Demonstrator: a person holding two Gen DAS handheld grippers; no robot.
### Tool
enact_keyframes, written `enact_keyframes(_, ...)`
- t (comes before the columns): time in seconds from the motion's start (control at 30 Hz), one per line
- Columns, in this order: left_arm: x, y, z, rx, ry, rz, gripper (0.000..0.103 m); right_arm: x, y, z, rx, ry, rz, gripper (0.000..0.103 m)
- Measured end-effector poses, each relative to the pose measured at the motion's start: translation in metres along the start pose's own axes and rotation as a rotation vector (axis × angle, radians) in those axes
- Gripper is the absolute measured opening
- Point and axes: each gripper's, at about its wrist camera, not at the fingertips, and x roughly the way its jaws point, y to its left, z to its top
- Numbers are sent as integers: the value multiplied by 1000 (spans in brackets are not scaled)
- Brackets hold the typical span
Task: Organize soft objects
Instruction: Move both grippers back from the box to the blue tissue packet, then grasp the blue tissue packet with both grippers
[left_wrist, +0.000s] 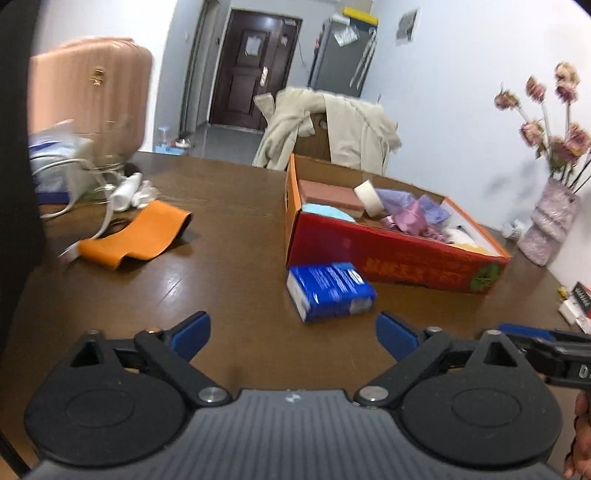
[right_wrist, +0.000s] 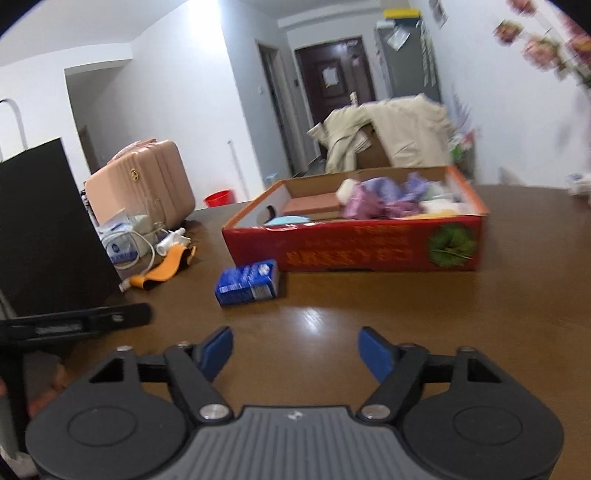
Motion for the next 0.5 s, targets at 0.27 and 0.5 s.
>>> enact_keyframes(0.27,77,25,17,-161,83,-156,33,120,7,55,29,54,79,46)
enact_keyframes(0.5,84,28,14,-176,86,-212,27,166,0,57,69,112,150,20)
